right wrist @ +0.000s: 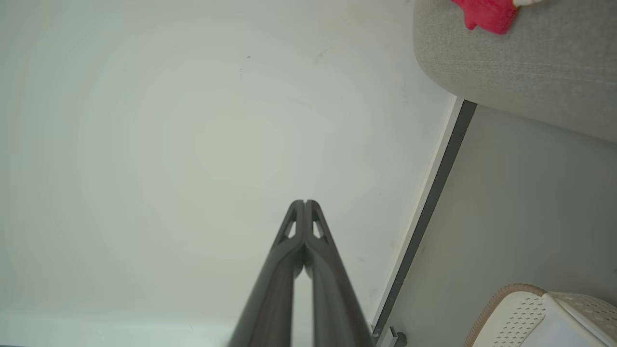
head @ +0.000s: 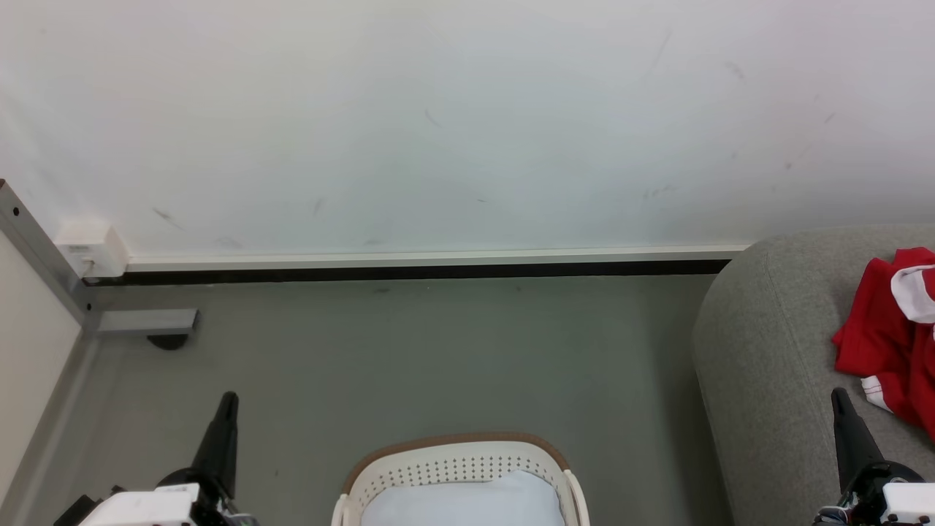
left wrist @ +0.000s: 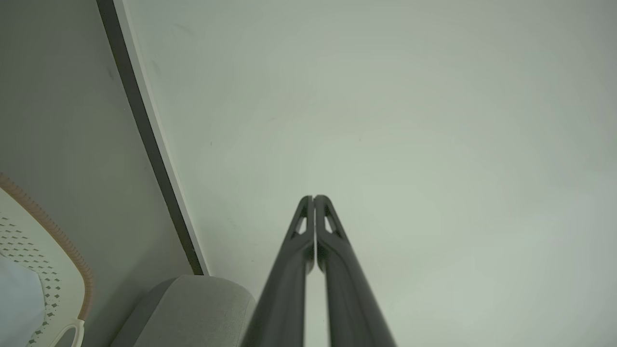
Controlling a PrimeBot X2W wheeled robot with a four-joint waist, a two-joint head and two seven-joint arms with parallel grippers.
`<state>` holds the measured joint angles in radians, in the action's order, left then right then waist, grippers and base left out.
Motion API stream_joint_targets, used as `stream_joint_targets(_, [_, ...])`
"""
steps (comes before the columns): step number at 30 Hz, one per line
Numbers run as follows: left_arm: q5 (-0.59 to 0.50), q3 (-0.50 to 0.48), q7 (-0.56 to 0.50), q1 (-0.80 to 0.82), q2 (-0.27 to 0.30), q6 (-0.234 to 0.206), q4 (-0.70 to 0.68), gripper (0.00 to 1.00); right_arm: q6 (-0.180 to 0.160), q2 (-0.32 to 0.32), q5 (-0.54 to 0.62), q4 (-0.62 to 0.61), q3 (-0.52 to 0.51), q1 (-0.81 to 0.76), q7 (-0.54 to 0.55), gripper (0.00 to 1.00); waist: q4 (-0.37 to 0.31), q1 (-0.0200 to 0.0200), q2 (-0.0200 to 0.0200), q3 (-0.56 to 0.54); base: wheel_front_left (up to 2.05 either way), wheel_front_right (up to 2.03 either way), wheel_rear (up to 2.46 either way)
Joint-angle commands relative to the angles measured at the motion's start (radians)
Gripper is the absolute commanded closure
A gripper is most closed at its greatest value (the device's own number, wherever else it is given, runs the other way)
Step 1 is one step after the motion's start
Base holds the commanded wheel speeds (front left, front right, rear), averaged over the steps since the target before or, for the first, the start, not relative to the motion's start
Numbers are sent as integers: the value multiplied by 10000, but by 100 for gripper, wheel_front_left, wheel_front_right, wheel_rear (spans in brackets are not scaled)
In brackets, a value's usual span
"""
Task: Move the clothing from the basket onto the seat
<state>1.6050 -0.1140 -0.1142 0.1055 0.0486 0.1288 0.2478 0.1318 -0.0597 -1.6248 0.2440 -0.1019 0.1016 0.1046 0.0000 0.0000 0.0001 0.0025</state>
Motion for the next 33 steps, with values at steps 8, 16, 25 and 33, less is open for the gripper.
stream_joint_targets(8, [140,-21,-37,91,21,36,-34,100,-21,10,49,25,-40,133,41,100,0,0,-1,0,0,0,0])
stream_joint_targets(16, [140,-21,-36,91,22,36,-35,100,-21,20,51,26,-51,134,51,100,0,0,-1,0,0,0,0])
stream_joint_targets(25, [140,-21,-36,91,22,36,-35,100,-21,30,67,27,-64,136,66,100,0,0,-1,0,0,0,0])
stream_joint_targets(33, [140,-20,-36,91,22,36,-35,100,-21,35,77,28,-72,137,76,100,0,0,-1,0,0,0,0])
